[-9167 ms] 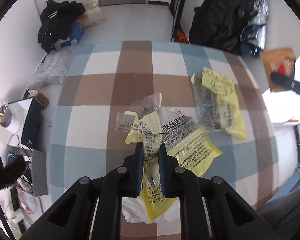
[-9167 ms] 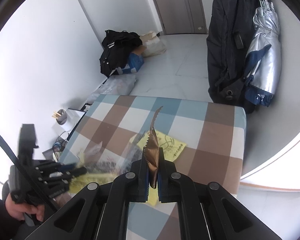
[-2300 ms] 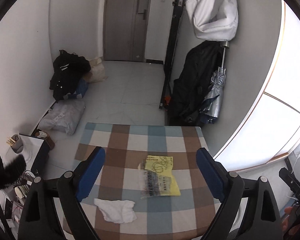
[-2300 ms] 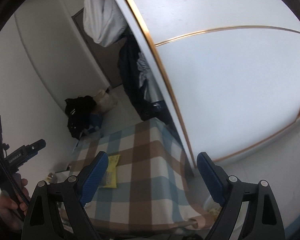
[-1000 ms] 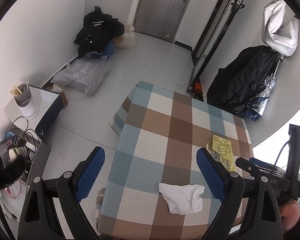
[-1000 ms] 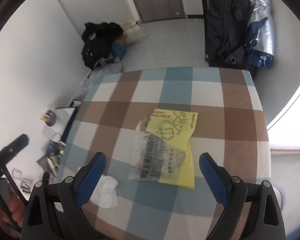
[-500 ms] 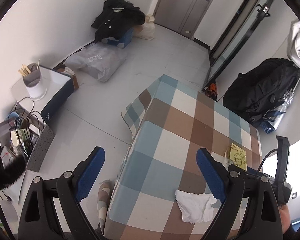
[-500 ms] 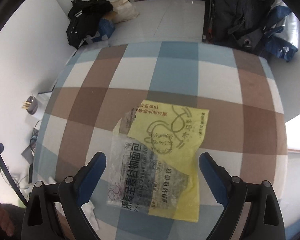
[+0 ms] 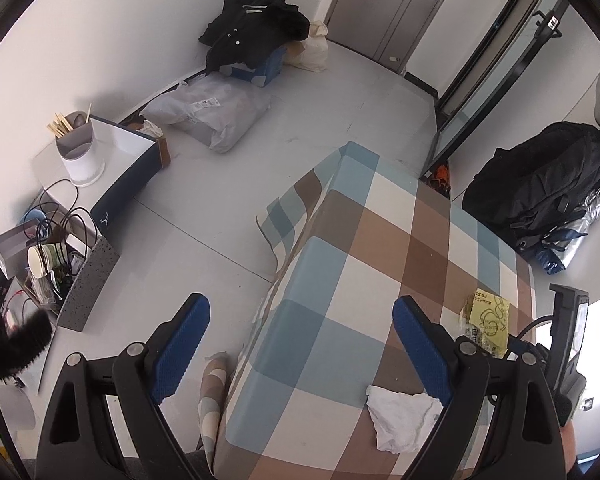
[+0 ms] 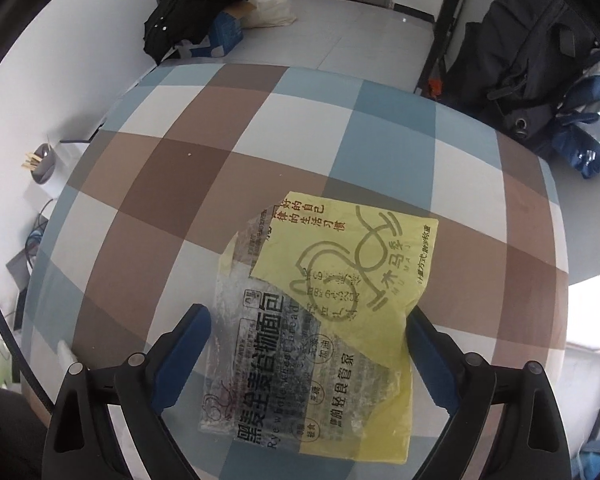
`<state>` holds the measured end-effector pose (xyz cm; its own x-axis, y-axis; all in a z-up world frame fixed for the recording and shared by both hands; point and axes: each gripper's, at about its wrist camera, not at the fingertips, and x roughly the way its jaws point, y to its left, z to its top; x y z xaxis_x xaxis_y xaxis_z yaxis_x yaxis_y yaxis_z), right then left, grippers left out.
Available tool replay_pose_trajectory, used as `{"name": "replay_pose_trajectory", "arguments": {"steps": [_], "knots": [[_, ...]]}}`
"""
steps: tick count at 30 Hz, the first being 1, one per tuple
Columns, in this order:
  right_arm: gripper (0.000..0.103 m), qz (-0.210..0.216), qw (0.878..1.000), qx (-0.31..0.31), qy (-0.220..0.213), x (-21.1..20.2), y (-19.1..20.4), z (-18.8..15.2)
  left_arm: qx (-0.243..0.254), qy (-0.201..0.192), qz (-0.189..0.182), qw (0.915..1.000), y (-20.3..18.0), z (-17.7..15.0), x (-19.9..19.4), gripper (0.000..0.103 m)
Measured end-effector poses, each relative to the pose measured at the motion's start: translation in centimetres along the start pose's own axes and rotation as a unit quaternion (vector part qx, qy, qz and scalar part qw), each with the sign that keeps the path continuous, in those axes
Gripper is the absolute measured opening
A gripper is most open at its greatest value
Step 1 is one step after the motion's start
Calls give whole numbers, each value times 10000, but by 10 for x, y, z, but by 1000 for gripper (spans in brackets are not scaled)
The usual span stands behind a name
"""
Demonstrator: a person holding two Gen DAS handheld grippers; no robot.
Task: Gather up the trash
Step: 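Grasp the yellow bag with clear wrapper using the right gripper, then lower the left gripper onto the white tissue and close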
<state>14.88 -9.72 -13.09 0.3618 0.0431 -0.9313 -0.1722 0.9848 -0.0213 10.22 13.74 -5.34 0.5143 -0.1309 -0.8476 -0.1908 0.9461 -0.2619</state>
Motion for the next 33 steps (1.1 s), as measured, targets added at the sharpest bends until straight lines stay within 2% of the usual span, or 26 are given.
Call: {"name": "replay_pose_trajectory", "arguments": {"steps": [4,8,9,10,11,13,14,20,25,30,33], "knots": [[84,116,9999,71,-65,-7,-12,-7,237,47,-4,9997,-7,-4,0,91],[68,262,9995,107,-116,-17,-27,-16,450,45,9,9990,-16,-8,-1,91],[61,287,9994,97,-135,-19,-30,-15,474,48,7,9989,-18,-9,-1,91],[50,230,9996,80,-136,-21,-32,-17,514,56,14,9987,-19,-10,-1,91],[30,165,9997,28,-149,-23,-34,-19,556,55,28,9984,-21,-11,-1,91],[27,382,9991,131,-136,-26,-39,-22,643,49,71,9979,-24,-14,1,91],[23,507,9985,169,-144,-27,-42,-24,686,74,107,9976,-24,-15,2,91],[13,751,9964,304,-233,-40,-51,-33,689,213,124,9973,-24,-22,6,91],[9,871,9942,421,-471,-55,-48,-36,837,299,104,9960,-28,-29,8,91],[9,940,9903,454,-918,-77,-53,-37,1108,649,-174,9916,-35,-42,17,91],[9,972,9886,597,-984,-84,-60,-40,1333,972,-546,9848,-47,-53,24,91]]}}
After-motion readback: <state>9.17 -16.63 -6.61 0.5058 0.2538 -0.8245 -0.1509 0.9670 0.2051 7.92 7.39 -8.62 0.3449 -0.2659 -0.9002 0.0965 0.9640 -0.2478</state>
